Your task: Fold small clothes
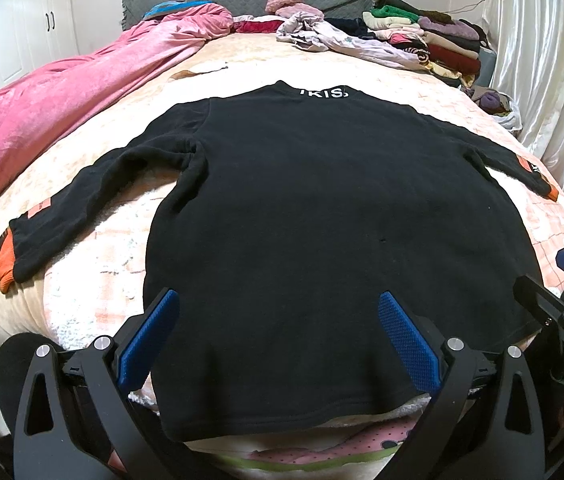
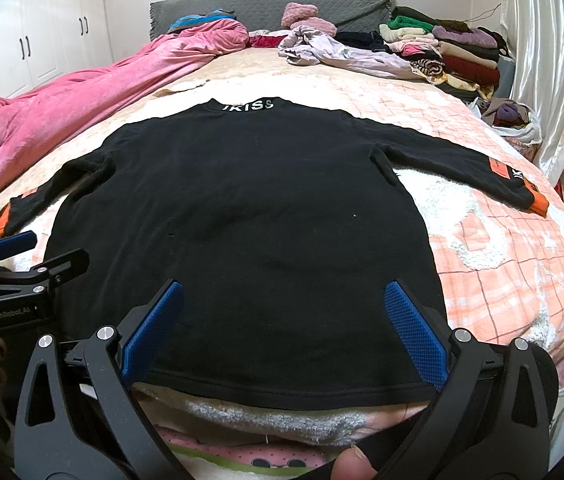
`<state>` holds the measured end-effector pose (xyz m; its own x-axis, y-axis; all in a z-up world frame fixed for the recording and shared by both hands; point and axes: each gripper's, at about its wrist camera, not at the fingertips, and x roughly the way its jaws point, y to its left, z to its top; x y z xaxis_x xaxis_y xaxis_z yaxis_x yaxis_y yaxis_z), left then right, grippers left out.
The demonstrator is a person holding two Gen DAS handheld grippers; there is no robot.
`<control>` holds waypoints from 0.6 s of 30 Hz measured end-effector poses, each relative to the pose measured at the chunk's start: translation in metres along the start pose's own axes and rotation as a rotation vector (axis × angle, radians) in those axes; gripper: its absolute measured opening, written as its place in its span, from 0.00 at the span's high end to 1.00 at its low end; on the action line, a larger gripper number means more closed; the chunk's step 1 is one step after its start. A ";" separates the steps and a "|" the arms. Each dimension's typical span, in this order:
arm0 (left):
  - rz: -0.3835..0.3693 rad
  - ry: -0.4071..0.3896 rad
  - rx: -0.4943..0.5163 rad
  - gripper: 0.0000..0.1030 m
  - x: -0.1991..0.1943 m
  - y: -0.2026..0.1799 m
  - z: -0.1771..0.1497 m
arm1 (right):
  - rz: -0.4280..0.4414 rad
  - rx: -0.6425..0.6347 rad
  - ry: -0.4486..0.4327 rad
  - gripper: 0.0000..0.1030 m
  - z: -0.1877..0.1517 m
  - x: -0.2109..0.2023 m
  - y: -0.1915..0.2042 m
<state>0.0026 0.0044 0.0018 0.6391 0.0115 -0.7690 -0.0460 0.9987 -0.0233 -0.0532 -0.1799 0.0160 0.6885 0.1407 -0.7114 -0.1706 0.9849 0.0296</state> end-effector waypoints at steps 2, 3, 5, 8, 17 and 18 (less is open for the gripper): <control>-0.001 0.001 0.000 0.04 0.000 0.000 0.000 | 0.002 0.000 0.001 0.08 0.000 0.000 -0.001; 0.000 0.001 0.000 0.04 0.000 0.000 0.001 | -0.001 0.000 0.000 0.08 0.000 0.000 0.000; -0.002 0.001 0.001 0.04 0.000 0.000 0.001 | 0.000 0.001 0.000 0.08 0.000 0.000 0.000; 0.001 -0.001 0.002 0.04 0.000 0.000 0.001 | -0.001 0.000 0.000 0.08 0.000 0.000 0.000; 0.003 -0.003 0.006 0.04 0.000 -0.002 -0.001 | -0.001 -0.001 -0.001 0.08 0.000 0.000 0.001; 0.003 -0.003 0.006 0.04 0.000 -0.002 0.000 | 0.000 0.000 -0.002 0.08 0.000 -0.001 0.001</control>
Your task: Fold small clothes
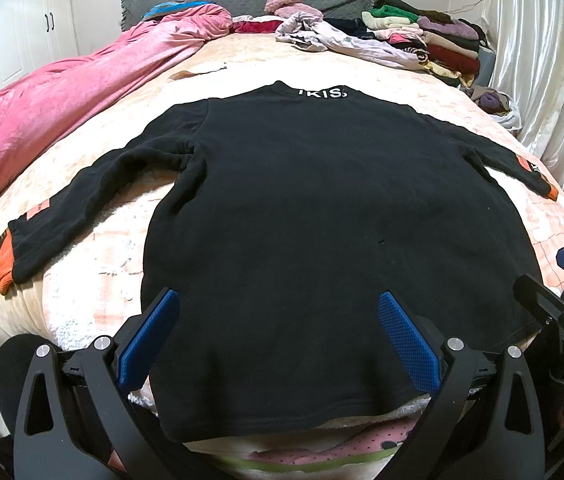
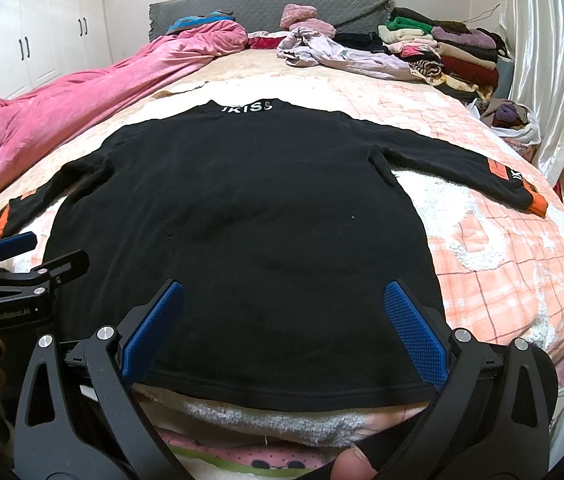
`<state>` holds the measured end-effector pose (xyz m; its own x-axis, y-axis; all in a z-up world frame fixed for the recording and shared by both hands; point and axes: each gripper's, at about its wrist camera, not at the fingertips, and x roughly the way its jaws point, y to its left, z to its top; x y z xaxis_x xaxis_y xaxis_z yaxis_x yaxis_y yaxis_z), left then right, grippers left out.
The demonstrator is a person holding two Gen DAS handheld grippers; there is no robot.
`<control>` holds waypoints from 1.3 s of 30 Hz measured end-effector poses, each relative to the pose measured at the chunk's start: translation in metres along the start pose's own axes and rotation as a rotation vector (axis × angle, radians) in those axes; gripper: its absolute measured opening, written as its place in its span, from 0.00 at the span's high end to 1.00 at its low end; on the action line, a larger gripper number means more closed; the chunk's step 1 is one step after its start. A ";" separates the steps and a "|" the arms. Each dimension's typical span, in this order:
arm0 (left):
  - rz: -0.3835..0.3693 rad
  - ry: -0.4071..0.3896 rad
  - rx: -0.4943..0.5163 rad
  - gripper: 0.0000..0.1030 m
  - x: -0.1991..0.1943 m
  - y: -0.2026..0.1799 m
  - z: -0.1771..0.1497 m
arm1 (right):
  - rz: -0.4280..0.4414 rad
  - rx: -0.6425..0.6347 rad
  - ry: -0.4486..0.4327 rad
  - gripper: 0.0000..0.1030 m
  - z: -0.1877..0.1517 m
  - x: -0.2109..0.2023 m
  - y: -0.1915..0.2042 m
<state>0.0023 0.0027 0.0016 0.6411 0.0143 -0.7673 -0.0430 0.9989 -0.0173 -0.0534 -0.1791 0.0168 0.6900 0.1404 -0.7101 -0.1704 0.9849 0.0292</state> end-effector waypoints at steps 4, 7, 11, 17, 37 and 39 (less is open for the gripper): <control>0.002 -0.001 0.001 0.04 0.000 -0.001 0.000 | 0.000 0.000 -0.001 0.08 0.000 0.000 -0.001; 0.001 0.001 0.004 0.04 0.001 -0.002 0.000 | -0.001 0.000 -0.003 0.08 0.000 0.000 0.000; 0.000 -0.001 0.007 0.04 0.002 -0.004 0.004 | -0.005 0.001 -0.002 0.08 0.001 0.000 -0.004; -0.007 -0.001 0.010 0.04 0.007 -0.007 0.013 | -0.014 0.001 -0.012 0.08 0.016 0.002 -0.019; -0.023 -0.017 0.038 0.04 0.046 -0.040 0.083 | -0.079 0.058 -0.035 0.08 0.074 0.044 -0.063; -0.029 -0.020 0.039 0.04 0.049 -0.045 0.090 | -0.078 0.070 -0.025 0.08 0.079 0.049 -0.069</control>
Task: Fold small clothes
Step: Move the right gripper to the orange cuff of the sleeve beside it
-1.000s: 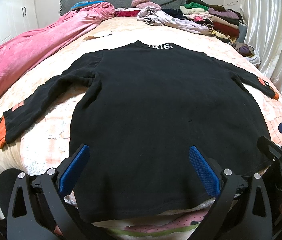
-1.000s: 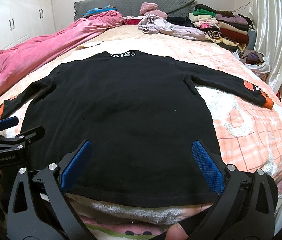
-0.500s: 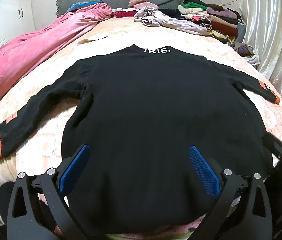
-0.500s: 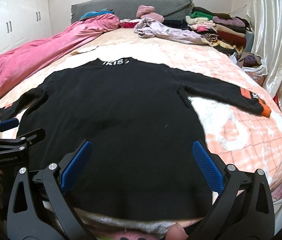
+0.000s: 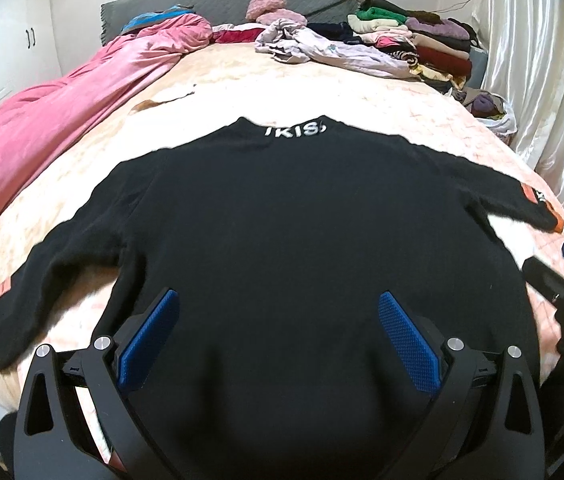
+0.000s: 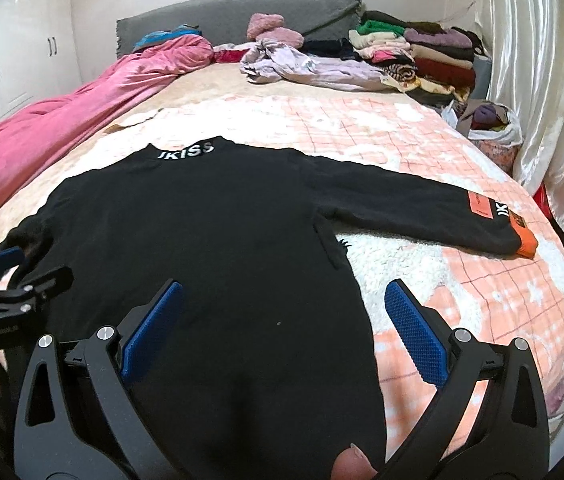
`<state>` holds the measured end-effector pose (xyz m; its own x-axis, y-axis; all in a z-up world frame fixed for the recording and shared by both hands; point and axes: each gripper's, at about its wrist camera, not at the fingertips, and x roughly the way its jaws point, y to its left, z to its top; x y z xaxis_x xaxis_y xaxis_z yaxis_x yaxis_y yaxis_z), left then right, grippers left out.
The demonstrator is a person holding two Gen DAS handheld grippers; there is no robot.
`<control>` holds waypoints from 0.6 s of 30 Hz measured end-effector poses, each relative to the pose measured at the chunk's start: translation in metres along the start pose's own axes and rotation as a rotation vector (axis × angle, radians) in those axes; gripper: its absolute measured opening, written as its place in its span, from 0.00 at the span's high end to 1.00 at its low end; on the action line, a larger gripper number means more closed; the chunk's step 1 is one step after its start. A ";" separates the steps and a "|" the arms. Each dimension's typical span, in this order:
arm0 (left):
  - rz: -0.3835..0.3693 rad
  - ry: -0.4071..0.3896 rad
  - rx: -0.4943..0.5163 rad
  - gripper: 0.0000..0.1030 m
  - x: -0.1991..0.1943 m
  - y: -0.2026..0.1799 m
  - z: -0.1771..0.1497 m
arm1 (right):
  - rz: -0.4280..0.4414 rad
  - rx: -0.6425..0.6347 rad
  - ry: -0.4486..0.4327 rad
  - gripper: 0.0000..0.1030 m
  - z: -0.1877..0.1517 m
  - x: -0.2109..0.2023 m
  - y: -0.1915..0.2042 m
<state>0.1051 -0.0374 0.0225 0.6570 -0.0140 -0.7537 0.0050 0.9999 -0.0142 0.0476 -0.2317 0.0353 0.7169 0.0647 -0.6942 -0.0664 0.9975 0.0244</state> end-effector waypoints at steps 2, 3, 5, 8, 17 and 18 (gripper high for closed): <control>-0.006 0.000 -0.002 0.04 0.006 -0.005 0.010 | -0.006 0.009 -0.001 0.08 0.005 0.004 -0.004; -0.008 -0.002 -0.003 0.04 0.009 -0.007 0.014 | -0.012 0.014 0.001 0.08 0.008 0.007 -0.007; -0.010 0.001 -0.009 0.04 0.016 -0.011 0.022 | -0.019 0.022 0.001 0.08 0.015 0.012 -0.011; -0.016 0.007 -0.016 0.04 0.025 -0.017 0.035 | -0.034 0.021 0.009 0.08 0.025 0.019 -0.015; -0.020 -0.004 -0.024 0.04 0.040 -0.029 0.073 | -0.058 0.026 -0.016 0.08 0.074 0.030 -0.031; -0.022 -0.007 -0.023 0.04 0.040 -0.031 0.077 | -0.058 0.031 -0.024 0.08 0.080 0.032 -0.034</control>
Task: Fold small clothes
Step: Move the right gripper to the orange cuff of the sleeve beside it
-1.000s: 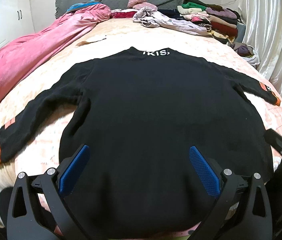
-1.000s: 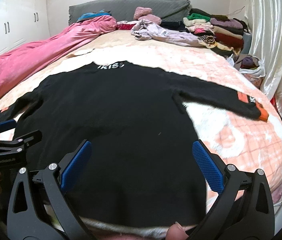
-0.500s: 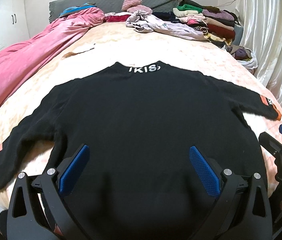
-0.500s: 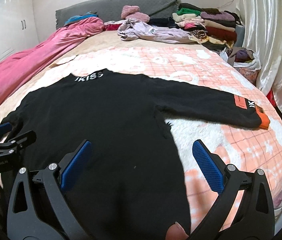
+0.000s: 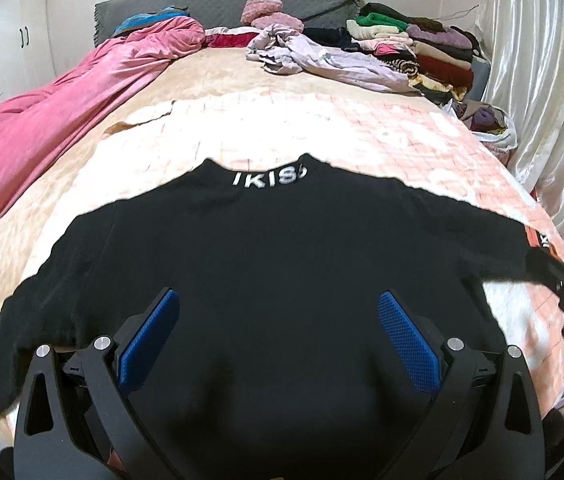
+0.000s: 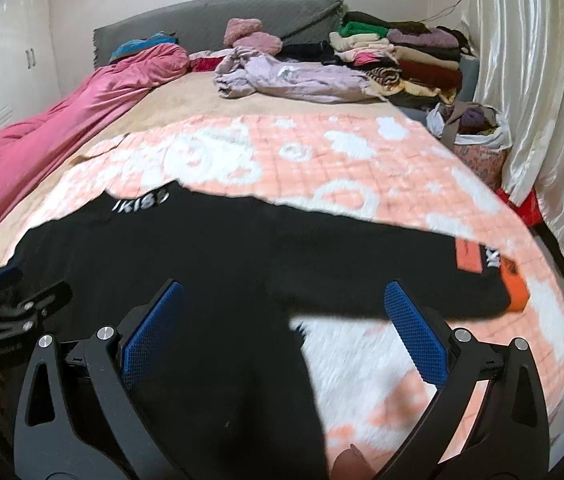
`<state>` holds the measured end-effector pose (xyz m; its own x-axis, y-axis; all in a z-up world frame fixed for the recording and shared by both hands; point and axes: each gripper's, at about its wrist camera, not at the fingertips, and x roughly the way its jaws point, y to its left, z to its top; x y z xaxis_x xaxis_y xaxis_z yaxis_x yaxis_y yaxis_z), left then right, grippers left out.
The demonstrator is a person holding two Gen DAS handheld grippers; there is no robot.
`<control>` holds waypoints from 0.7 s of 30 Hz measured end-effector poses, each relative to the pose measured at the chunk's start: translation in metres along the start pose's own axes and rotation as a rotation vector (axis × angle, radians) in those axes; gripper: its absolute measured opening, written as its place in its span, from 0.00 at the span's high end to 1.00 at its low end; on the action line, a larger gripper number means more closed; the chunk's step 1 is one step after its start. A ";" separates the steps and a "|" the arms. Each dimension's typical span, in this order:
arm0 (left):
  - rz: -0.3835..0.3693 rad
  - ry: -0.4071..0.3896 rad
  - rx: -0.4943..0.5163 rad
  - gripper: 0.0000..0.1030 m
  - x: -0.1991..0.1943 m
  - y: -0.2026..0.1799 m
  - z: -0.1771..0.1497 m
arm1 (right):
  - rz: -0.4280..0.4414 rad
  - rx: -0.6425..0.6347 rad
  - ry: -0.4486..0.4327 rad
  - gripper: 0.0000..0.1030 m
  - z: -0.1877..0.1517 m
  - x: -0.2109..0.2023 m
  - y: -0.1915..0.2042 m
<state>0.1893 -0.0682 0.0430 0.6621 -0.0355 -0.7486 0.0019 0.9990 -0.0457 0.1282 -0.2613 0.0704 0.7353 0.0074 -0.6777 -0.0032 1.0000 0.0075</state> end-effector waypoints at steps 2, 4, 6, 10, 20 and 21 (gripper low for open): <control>-0.001 -0.004 0.001 0.04 0.001 -0.002 0.005 | -0.017 0.013 -0.009 0.08 0.011 0.004 -0.005; -0.010 0.002 0.003 0.04 0.004 -0.005 0.012 | -0.023 0.032 -0.019 0.08 0.020 0.008 -0.012; -0.019 0.006 0.002 0.04 0.007 -0.007 0.018 | -0.040 0.055 -0.024 0.08 0.029 0.014 -0.019; -0.030 0.014 0.020 0.04 0.018 -0.017 0.028 | -0.066 0.108 -0.031 0.08 0.041 0.023 -0.039; -0.055 0.057 0.064 0.04 0.050 -0.043 0.030 | -0.174 0.244 -0.007 0.08 0.031 0.051 -0.108; -0.060 0.065 0.067 0.04 0.054 -0.044 0.029 | -0.184 0.255 -0.001 0.08 0.029 0.053 -0.114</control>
<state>0.2462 -0.1129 0.0238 0.6090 -0.0945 -0.7875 0.0914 0.9946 -0.0487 0.1872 -0.3754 0.0553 0.7082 -0.1738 -0.6843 0.3000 0.9515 0.0688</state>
